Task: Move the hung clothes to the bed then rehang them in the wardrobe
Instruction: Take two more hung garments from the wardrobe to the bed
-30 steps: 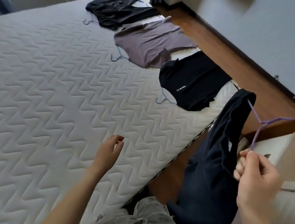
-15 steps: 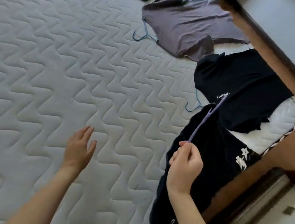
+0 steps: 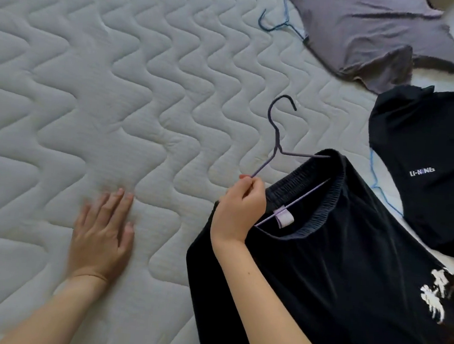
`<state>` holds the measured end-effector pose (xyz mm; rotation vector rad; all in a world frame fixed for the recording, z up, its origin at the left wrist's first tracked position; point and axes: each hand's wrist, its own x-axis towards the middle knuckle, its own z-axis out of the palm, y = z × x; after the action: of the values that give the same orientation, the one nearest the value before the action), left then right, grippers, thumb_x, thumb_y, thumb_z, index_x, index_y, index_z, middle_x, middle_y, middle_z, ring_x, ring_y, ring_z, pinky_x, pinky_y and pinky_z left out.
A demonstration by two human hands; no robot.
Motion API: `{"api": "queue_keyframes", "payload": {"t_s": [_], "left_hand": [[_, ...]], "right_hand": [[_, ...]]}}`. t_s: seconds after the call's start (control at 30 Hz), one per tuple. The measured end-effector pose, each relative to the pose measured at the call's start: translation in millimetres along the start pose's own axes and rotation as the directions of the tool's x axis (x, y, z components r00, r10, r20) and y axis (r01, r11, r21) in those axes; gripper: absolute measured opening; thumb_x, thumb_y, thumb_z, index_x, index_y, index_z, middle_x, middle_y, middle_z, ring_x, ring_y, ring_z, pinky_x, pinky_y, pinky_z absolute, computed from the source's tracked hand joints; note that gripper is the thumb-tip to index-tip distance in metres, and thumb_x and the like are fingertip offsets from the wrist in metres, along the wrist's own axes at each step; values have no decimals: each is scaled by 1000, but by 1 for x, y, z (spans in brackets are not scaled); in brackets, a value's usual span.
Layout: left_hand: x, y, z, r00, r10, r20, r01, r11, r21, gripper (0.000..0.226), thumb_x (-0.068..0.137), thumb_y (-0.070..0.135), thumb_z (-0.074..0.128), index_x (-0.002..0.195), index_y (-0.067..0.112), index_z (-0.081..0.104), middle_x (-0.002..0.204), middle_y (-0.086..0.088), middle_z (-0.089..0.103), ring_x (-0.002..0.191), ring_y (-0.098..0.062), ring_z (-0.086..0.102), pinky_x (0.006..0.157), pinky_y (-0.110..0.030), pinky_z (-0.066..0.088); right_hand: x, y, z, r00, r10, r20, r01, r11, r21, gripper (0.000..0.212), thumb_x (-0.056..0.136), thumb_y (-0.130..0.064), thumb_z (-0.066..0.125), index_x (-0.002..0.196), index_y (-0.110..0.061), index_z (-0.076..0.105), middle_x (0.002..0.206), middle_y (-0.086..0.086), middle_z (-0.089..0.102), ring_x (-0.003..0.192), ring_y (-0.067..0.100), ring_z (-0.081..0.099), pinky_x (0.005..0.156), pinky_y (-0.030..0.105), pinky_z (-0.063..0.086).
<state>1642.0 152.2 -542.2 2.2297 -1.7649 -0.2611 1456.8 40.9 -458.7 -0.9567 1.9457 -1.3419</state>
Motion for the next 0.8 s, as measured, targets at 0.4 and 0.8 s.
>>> {"api": "queue_keyframes", "payload": {"t_s": [0.4,0.8], "left_hand": [[-2,-1,5,997,25,-68,-22,999,42,56,87,29,39,138,12,55,144,-9,53,133,-28,47,112,-52,31],[-1,-2,5,998,16,-55,-15,1000,24,56,86,28,40,137,14,56,143,-8,54,134,-26,44,112,-50,31]], "right_hand": [[37,-38,128,954,4,299,0,1000,-13,26,92,-28,35,72,-15,45,73,13,62,68,37,62,64,49,52],[70,-15,138,718,43,694,576,524,-627,35,98,-16,37,124,-4,57,118,13,61,103,29,63,60,27,38]]}}
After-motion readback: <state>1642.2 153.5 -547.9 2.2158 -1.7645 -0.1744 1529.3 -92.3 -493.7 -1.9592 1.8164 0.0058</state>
